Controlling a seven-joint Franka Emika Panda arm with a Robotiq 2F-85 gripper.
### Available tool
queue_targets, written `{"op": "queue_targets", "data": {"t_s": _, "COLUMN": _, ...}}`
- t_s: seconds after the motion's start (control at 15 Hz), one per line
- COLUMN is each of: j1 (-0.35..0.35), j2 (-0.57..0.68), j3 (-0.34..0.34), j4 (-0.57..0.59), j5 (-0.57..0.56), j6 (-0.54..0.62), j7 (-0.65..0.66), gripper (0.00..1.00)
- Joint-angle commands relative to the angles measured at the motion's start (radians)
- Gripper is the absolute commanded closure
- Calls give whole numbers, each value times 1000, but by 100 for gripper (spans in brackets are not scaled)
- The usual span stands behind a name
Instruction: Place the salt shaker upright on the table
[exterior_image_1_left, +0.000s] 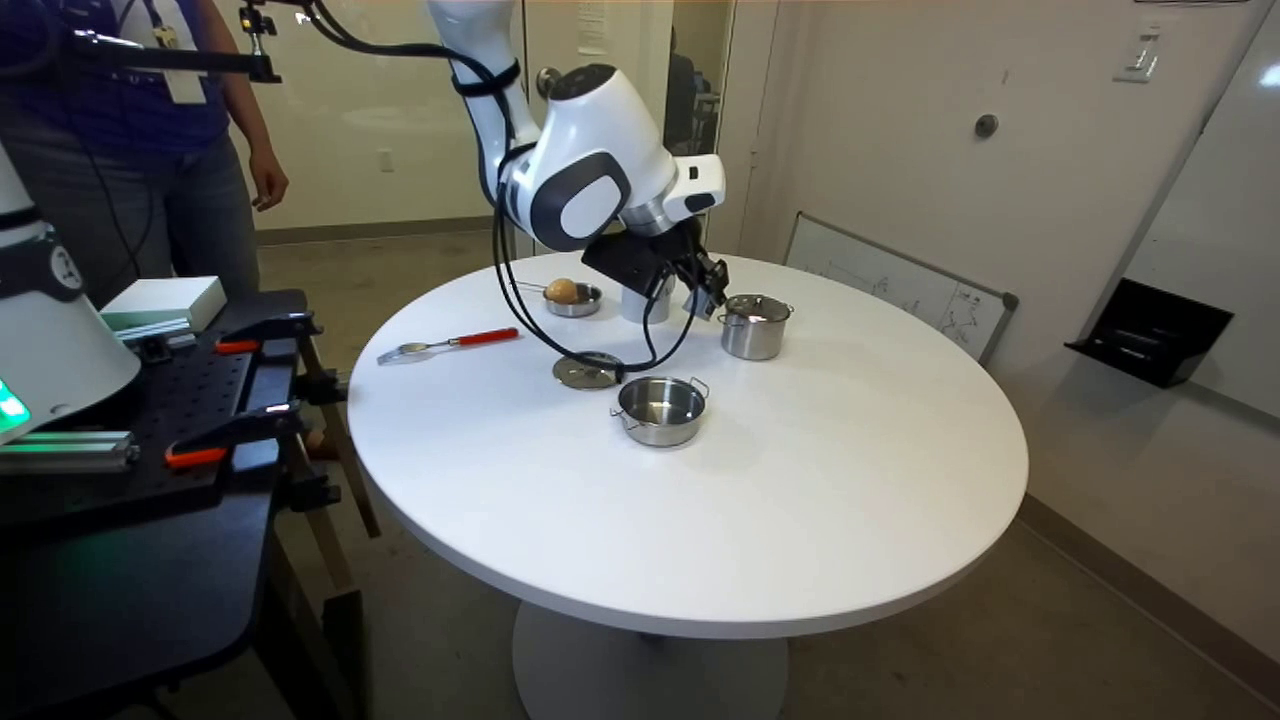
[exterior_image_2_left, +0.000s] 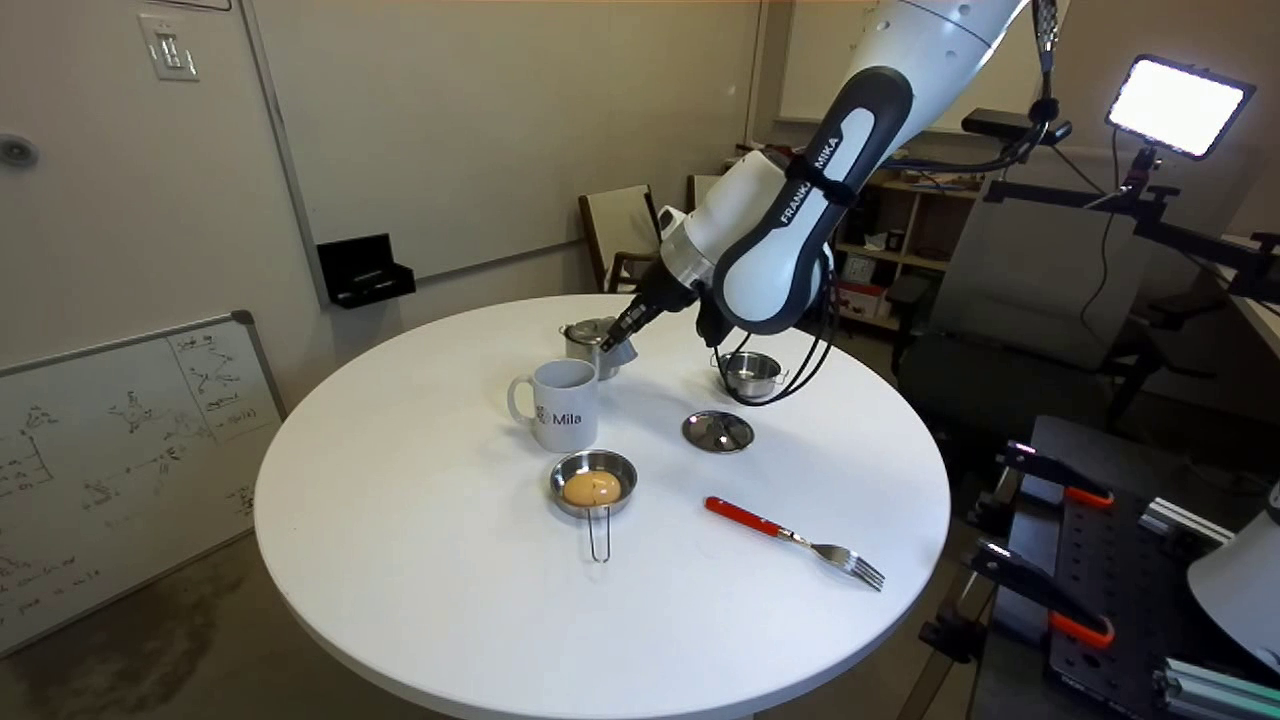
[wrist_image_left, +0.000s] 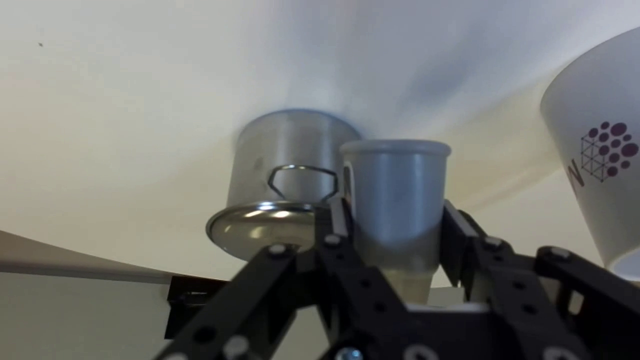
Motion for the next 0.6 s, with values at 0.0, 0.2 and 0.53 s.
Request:
{"op": "queue_targets", "data": {"t_s": 0.0, "j1": -42, "j2": 34, "j3": 30, "j4": 25, "j5": -47, "j6": 0, "j7": -26, "gripper": 81}}
{"op": "queue_targets", "data": {"t_s": 0.2, "j1": -48, "j2": 61, "j3": 41, "j4": 24, "j5": -66, "j6": 0, "j7": -41, "gripper": 81}}
{"op": "queue_targets", "data": {"t_s": 0.53, "j1": -26, "j2": 90, "j3": 67, "j4": 25, "j5": -58, "j6": 0, "j7": -30, "gripper": 81}}
